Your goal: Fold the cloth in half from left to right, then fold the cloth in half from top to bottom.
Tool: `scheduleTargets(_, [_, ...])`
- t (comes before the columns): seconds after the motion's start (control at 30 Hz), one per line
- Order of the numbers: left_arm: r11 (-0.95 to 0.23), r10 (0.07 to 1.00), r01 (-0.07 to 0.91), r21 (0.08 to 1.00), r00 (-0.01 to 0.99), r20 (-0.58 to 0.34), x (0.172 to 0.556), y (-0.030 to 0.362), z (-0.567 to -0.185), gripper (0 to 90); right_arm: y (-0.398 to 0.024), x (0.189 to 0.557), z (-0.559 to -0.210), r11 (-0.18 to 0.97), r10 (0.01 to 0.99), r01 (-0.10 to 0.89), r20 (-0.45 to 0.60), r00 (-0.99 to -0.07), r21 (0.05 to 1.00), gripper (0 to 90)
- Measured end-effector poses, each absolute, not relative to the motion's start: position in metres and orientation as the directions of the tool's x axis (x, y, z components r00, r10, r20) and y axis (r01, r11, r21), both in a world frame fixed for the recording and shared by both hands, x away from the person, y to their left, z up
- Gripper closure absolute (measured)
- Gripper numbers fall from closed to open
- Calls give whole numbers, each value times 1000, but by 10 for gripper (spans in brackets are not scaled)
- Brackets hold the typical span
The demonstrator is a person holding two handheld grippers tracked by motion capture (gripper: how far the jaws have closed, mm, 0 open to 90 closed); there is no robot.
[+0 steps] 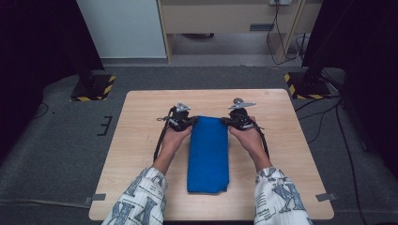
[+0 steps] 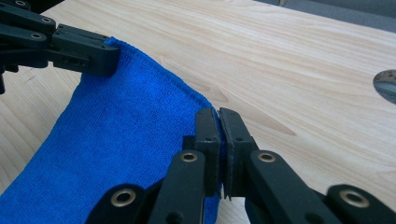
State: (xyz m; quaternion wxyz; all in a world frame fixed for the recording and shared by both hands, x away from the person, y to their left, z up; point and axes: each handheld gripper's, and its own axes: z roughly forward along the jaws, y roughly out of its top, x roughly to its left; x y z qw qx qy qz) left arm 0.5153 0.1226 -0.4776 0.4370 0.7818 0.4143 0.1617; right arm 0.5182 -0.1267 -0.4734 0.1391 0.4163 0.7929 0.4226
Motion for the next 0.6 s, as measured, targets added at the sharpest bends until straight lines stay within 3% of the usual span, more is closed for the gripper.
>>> scheduleTargets(0.6, [-248, 794, 482, 840, 598, -109, 515, 126, -460, 871, -126, 518, -453, 282, 774, 505, 118, -622, 816, 870])
